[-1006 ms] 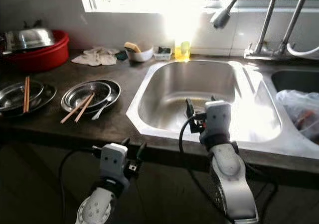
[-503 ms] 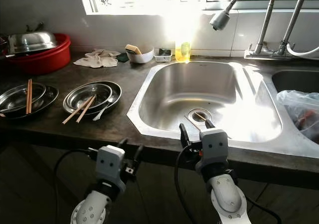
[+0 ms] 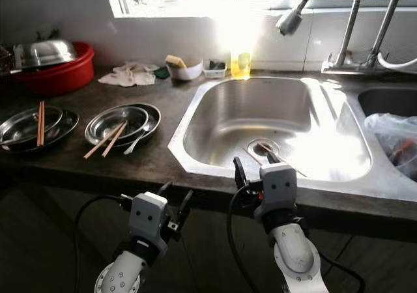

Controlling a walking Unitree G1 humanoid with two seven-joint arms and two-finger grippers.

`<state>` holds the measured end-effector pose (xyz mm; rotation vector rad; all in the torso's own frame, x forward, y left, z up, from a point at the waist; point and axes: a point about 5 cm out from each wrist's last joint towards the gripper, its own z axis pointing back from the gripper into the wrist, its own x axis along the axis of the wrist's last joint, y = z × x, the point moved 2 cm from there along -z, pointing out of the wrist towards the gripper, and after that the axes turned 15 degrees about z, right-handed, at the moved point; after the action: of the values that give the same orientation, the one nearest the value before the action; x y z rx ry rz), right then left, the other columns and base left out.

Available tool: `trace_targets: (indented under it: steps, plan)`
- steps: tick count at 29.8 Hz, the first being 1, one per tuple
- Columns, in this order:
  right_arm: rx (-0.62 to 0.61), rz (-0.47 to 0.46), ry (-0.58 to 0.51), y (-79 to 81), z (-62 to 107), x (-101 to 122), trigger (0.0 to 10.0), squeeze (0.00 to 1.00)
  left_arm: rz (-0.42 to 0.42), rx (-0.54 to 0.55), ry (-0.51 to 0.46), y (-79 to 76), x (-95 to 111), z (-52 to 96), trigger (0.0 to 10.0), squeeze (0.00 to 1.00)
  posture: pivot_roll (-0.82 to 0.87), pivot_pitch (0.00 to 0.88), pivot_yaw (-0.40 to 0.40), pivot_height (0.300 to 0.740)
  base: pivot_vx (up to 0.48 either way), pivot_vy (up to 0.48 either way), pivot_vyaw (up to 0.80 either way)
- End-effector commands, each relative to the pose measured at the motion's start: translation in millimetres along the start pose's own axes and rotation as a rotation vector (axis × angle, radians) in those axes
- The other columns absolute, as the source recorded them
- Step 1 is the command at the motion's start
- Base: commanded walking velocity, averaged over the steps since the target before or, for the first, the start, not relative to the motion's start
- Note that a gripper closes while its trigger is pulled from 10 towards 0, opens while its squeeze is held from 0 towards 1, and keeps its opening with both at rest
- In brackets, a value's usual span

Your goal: Kitchen organization

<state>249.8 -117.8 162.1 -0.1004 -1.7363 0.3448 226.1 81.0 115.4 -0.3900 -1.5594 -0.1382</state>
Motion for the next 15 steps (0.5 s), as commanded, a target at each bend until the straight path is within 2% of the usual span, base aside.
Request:
trace_targets:
  steps: [1,15]
  plan:
    - [-0.002,-0.003,0.009,0.3,0.5,-1.1,10.0,0.0,-0.004,-0.007,-0.01,-1.8,2.4,1.1,10.0,0.0,0.03,0.0,0.021,0.74,-0.311,0.0,0.0]
    - [0.042,-0.018,0.042,4.4,-0.9,-8.3,10.0,0.0,-0.005,-0.017,0.001,-3.6,-1.1,0.0,10.0,0.0,0.02,0.0,0.018,0.74,-0.304,0.0,0.0]
